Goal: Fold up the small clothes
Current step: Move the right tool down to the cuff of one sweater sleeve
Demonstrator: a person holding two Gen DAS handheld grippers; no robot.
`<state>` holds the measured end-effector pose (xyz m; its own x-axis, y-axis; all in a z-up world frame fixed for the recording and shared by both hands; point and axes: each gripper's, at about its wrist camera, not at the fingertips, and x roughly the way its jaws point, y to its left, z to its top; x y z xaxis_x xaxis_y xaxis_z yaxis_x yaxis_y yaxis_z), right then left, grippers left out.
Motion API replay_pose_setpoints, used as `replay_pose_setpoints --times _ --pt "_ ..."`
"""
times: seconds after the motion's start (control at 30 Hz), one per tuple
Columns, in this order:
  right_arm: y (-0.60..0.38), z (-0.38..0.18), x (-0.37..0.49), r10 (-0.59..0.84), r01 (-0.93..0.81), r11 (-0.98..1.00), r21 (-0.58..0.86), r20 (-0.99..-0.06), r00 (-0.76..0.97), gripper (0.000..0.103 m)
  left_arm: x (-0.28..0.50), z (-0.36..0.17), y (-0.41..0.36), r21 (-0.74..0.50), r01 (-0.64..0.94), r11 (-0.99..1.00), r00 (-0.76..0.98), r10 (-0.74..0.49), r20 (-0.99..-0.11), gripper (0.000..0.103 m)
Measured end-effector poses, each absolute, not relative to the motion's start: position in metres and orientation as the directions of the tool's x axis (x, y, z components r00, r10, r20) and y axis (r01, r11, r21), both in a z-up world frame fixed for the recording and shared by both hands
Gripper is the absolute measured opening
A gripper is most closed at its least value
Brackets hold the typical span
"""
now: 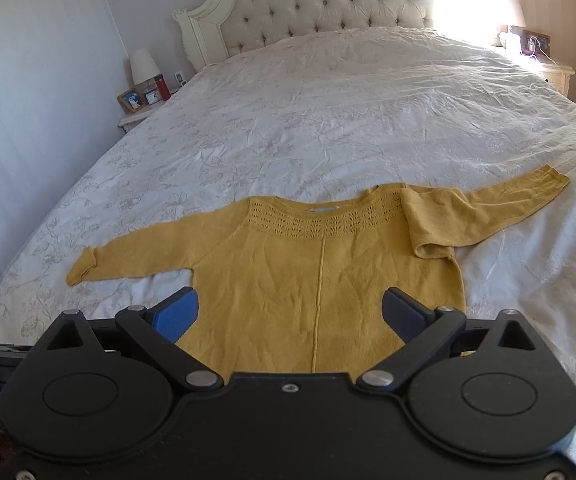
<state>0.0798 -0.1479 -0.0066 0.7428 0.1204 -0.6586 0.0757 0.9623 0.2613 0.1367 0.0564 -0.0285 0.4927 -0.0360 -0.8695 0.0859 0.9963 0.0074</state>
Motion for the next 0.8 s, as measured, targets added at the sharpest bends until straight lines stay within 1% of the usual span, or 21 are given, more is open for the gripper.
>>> replay_pose_setpoints --times 0.13,0.3,0.4,0.57,0.63,0.67,0.7,0.77,0.8 --pt "-0.155 -0.01 0.102 0.096 0.161 0.939 0.305 -0.679 0.727 0.099 0.167 -0.037 0.057 -0.006 0.144 0.99 0.476 -0.074 -0.877 0.071" --pt "-0.176 -0.018 0.118 0.046 0.279 0.9 0.334 -0.711 0.701 0.099 0.201 -0.049 0.052 -0.028 0.237 0.971 0.454 -0.136 -0.881 0.07" --pt "-0.188 -0.022 0.124 -0.013 0.323 0.902 0.285 -0.732 0.682 0.099 0.218 -0.049 0.047 -0.025 0.255 0.967 0.46 -0.144 -0.876 0.07" --pt "-0.221 -0.029 0.138 -0.106 0.35 0.922 0.165 -0.761 0.64 0.098 0.235 -0.048 0.042 -0.032 0.233 0.972 0.466 -0.141 -0.874 0.07" --pt "-0.241 -0.032 0.146 -0.126 0.354 0.925 0.139 -0.766 0.63 0.093 0.24 -0.05 0.04 -0.04 0.214 0.976 0.455 -0.135 -0.88 0.07" --pt "-0.253 -0.034 0.15 -0.133 0.356 0.925 0.13 -0.77 0.624 0.087 0.241 -0.05 0.04 -0.04 0.201 0.979 0.451 -0.129 -0.883 0.07" --pt "-0.267 -0.036 0.155 -0.14 0.359 0.926 0.118 -0.774 0.617 0.084 0.241 -0.051 0.038 -0.038 0.188 0.981 0.45 -0.12 -0.885 0.07" --pt "-0.293 -0.041 0.166 -0.149 0.36 0.927 0.106 -0.776 0.613 0.084 0.241 -0.051 0.034 -0.026 0.155 0.988 0.451 -0.094 -0.888 0.07" --pt "-0.307 -0.044 0.172 -0.155 0.36 0.928 0.096 -0.778 0.609 0.08 0.24 -0.052 0.032 -0.019 0.137 0.99 0.451 -0.08 -0.889 0.07"
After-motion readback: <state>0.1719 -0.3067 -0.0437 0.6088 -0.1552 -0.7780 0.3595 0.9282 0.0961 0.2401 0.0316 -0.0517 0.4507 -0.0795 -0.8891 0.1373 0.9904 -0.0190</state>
